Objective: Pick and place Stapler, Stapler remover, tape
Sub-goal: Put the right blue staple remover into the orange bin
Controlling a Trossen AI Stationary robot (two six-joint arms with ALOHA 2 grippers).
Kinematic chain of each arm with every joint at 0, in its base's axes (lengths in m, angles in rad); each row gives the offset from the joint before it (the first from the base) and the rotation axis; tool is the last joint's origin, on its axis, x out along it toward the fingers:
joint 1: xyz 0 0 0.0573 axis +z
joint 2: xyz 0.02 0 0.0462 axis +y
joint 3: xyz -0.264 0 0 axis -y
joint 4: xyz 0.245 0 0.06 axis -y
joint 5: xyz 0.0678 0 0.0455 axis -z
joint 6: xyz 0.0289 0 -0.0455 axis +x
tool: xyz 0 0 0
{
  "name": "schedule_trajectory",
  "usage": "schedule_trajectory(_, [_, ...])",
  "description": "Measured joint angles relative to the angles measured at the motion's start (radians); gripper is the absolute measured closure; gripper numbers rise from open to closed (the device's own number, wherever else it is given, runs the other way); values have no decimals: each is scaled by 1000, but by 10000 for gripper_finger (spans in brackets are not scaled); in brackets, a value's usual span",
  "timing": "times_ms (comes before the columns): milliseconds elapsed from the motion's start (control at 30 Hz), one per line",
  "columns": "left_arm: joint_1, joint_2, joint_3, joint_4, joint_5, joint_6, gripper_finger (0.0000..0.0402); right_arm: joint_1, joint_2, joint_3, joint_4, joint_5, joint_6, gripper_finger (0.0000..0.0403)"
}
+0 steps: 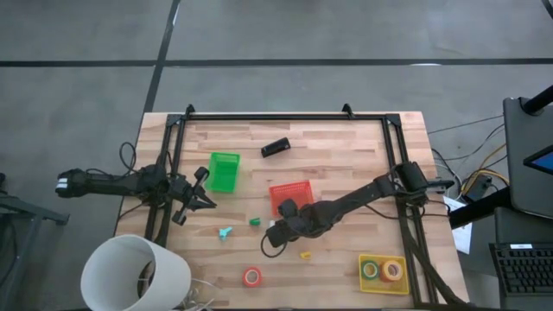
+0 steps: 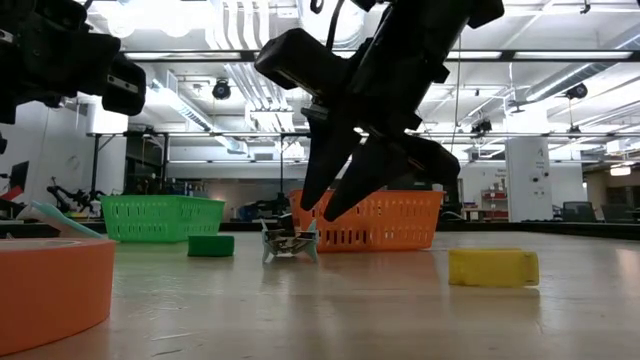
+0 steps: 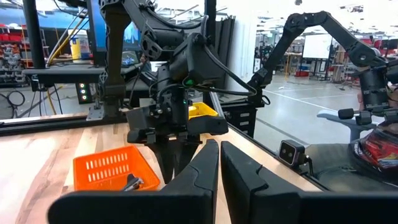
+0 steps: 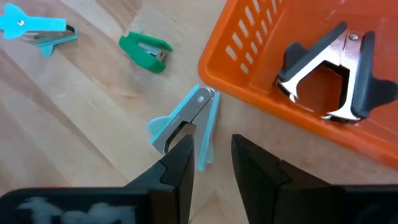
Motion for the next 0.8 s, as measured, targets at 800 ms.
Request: schedule_trajectory(800, [0, 1, 0, -3, 0, 0, 378, 36, 51, 27, 13, 73, -2, 300])
